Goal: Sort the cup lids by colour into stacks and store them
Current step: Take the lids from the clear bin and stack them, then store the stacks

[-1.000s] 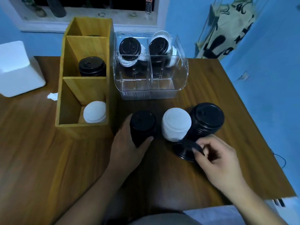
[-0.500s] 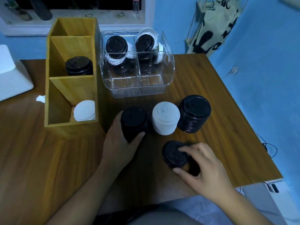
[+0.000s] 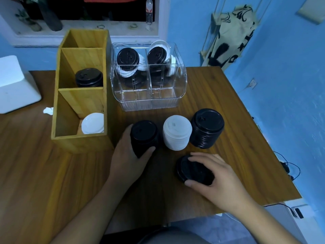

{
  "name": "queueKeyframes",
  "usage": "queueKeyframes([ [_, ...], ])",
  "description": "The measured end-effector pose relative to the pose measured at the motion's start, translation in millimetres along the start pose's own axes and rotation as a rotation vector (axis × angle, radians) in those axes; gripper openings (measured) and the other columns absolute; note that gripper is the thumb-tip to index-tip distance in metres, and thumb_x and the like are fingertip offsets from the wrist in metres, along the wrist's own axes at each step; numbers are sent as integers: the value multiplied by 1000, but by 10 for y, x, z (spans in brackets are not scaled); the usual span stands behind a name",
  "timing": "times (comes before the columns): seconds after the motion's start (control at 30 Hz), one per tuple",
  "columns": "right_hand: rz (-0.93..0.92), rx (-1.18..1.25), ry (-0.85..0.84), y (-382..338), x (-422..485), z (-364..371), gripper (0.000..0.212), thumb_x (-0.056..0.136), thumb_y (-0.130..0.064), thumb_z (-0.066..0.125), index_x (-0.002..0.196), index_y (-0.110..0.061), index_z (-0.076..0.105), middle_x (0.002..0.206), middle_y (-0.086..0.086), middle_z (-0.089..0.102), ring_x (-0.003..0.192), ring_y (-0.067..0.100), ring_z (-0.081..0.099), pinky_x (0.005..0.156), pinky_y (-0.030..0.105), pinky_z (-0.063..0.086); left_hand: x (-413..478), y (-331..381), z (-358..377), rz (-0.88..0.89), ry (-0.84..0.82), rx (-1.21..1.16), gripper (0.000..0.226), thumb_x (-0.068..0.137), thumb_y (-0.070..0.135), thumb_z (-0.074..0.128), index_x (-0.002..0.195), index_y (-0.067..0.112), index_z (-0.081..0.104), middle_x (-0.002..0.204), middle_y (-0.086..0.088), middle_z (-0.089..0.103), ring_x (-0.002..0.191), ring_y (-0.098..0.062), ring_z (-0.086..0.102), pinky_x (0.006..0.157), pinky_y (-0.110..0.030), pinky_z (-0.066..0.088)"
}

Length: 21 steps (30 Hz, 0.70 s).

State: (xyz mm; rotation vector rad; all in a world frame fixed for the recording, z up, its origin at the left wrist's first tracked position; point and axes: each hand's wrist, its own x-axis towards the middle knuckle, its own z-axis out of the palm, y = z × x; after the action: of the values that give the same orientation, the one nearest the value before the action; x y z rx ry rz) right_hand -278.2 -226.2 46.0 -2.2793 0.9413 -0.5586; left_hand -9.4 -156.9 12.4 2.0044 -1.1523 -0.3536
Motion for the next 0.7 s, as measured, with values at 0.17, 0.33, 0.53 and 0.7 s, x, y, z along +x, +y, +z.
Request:
queueKeyframes([
  [0.17, -68, 60, 88, -325, 219, -268, 56, 79, -60, 74, 126, -31, 67, 133, -21, 60, 129, 4, 53, 107, 15, 39, 0, 36, -22, 1, 1, -22, 95, 78, 50, 79, 154, 23, 29, 151, 7, 45, 139, -11, 42, 111, -31, 39],
  [0.33, -181, -131, 49, -746, 790, -87, 61, 82, -60, 69, 135, -31, 61, 137, -14, 57, 129, 5, 47, 105, 13, 31, -18, 59, -68, -7, -12, -105, 94, 78, 47, 81, 153, 27, 29, 145, 10, 51, 131, -10, 50, 106, -38, 49],
  [0.53, -239, -400, -153, -899, 1392, 273, 66, 87, -60, 66, 144, -30, 51, 137, -6, 55, 127, 18, 46, 107, 38, 41, -15, 86, -50, -21, -10, -128, 95, 77, 46, 82, 153, 32, 28, 145, 13, 50, 125, 1, 47, 98, -18, 43],
  [0.7, -227, -472, -267, -865, 1501, 341, 66, 85, -64, 66, 141, -33, 53, 131, -7, 53, 123, 17, 44, 103, 33, 38, -9, 54, -34, -27, -20, -105, 101, 76, 47, 83, 156, 26, 26, 149, 9, 48, 131, -6, 47, 104, -26, 42],
])
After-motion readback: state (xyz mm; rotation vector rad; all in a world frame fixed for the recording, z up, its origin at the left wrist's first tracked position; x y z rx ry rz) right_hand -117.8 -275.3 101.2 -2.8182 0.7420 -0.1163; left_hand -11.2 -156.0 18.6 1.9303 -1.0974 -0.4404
